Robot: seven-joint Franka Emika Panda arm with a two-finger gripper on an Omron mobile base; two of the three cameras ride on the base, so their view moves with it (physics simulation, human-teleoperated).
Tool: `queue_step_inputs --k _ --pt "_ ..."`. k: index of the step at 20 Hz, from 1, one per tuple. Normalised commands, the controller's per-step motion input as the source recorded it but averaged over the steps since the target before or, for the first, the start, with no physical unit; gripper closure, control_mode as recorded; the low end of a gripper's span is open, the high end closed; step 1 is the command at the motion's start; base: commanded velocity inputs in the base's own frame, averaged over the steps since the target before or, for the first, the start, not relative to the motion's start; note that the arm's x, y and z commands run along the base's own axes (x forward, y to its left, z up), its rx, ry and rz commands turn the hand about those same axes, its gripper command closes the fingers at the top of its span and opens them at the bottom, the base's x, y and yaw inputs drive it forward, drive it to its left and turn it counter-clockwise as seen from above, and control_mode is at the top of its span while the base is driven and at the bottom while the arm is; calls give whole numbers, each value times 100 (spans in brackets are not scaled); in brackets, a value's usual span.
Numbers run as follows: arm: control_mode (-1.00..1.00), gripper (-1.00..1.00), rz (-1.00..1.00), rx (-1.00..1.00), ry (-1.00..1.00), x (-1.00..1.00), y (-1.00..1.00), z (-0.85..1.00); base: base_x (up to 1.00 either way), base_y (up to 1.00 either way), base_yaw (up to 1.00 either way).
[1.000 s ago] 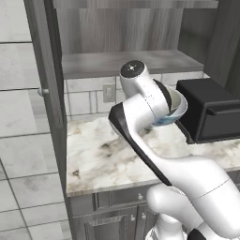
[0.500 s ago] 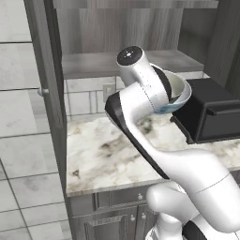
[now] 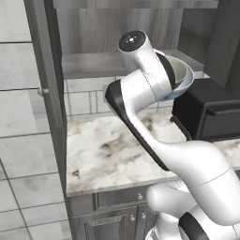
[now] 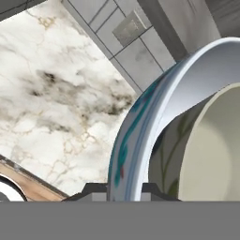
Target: Pick up the bowls on the counter and stack them on top of one another in the open cabinet. Place the smaller bowl on top of the larger bowl.
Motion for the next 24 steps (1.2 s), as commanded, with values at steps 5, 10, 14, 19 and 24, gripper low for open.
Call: queue_step_inputs --k 5,10,14,19,24 --pt "-100 100 14 0 -1 18 -8 15 0 0 0" --pt "-100 100 18 0 0 31 -10 4 0 0 0" --pt "-100 100 17 0 -6 19 -10 20 0 0 0" --pt "-100 100 14 -4 -5 13 -6 35 0 0 0" --pt "-100 100 12 -1 4 28 -1 7 0 0 0"
